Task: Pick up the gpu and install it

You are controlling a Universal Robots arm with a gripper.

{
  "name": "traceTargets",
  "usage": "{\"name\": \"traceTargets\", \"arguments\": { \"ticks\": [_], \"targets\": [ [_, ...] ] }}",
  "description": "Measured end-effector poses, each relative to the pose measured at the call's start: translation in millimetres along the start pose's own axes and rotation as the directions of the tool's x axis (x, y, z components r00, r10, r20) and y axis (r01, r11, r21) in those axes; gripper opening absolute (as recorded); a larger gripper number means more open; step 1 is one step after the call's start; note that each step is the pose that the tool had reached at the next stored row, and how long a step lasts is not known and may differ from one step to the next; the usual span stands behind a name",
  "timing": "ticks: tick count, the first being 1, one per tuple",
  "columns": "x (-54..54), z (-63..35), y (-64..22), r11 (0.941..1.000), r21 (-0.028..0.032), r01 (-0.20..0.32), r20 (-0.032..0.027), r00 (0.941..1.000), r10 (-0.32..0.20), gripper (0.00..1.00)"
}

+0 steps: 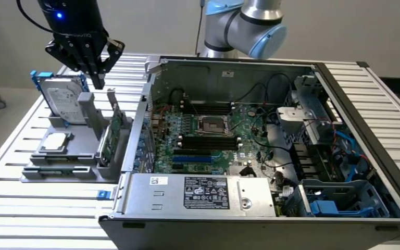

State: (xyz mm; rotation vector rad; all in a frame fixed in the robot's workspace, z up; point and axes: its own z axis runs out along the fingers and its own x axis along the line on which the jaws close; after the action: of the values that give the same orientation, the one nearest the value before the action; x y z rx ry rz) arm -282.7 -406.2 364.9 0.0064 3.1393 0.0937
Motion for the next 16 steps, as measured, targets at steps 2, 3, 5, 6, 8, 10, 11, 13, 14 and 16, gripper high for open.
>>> {"name": "traceTargets", "arguments": {
  "ticks": [2,3,5,6,8,10,11,13,14,16],
  "targets": [
    [0.0,0.0,0.0,1.0,0.0,0.0,0.0,1.0,0.0,0.11],
    [0.0,0.0,0.0,1.0,0.0,0.0,0.0,1.0,0.0,0.11],
    [0.0,0.0,0.0,1.0,0.0,0.0,0.0,1.0,0.0,0.12],
    [0.0,0.0,0.0,1.0,0.0,0.0,0.0,1.0,0.0,0.17],
    [0.0,0.0,0.0,1.0,0.0,0.0,0.0,1.0,0.0,0.24],
    [0.0,0.0,0.0,1.0,0.0,0.0,0.0,1.0,0.0,0.3],
    [0.0,0.0,0.0,1.0,0.0,0.0,0.0,1.0,0.0,0.36],
    [0.0,0.0,0.0,1.0,0.0,0.0,0.0,1.0,0.0,0.36],
    [0.0,0.0,0.0,1.0,-0.0001,0.0,0.0001,1.0,0.0,0.36],
    [0.0,0.0,0.0,1.0,0.0,0.0,0.0,1.0,0.0,0.36]
  ]
}}
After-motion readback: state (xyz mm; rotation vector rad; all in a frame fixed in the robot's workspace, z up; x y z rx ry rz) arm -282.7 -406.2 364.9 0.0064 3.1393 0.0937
